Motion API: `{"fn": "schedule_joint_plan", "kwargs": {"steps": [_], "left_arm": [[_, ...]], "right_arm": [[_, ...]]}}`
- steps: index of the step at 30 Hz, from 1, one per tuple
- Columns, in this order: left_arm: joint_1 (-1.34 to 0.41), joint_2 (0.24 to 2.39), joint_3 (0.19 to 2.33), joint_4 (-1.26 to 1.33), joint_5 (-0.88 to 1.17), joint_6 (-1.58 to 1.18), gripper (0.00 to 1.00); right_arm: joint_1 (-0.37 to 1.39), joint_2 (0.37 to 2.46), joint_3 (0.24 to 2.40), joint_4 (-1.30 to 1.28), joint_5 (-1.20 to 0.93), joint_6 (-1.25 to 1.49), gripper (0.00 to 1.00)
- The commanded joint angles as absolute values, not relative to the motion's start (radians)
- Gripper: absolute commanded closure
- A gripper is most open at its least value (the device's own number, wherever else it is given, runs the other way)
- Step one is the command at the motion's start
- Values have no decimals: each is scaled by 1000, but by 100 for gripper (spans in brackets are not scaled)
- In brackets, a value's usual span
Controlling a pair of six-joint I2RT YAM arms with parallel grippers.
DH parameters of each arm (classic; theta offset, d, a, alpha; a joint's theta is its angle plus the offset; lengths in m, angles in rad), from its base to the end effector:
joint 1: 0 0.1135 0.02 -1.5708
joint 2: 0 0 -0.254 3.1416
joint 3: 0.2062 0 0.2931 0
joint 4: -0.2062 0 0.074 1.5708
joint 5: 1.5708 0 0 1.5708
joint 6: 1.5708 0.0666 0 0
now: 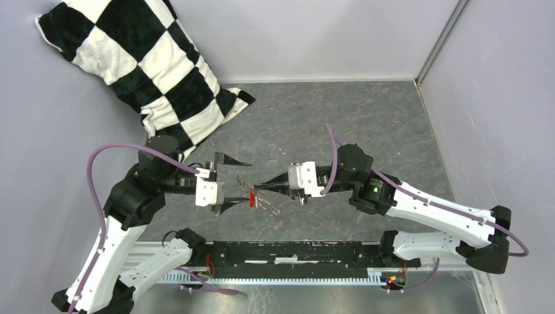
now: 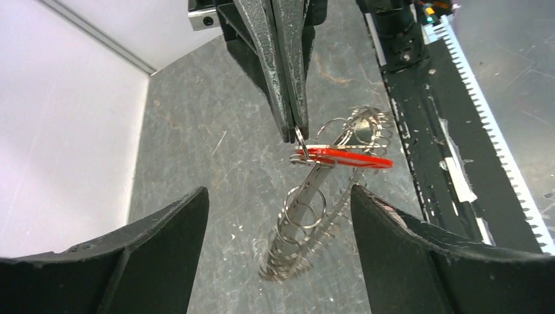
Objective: Put the keys on the keyring
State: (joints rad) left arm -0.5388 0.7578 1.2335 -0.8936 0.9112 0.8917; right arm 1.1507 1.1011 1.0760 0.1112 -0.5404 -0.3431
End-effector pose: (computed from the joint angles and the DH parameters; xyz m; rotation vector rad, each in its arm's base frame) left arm 0.1172 -0.1314 0.4262 1.5996 0.9745 -0.6572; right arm 0.1008 0.3098 0.4041 -1.3707 0.8044 1.0392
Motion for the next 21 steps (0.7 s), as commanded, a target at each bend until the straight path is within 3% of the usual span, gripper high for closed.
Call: {"fn": "schedule_joint_plan", "kwargs": {"steps": [1,6,15,21], "left_arm": [[-540,796,1248,-928,1007,948,17],[-540,818,1253,-920,1029,917,19],[-540,799,1267,-851,1090,723,35],[-540,782,1255,-826,1122,636,38]], "right_arm": [[1146,1107,1142,165,-581,-336,99],[1140,1113,1152,155,-609,-341,99],[1127,1094,1133,146,-625,-347,99],[1125,1097,1134,149,-627,-345,99]]}}
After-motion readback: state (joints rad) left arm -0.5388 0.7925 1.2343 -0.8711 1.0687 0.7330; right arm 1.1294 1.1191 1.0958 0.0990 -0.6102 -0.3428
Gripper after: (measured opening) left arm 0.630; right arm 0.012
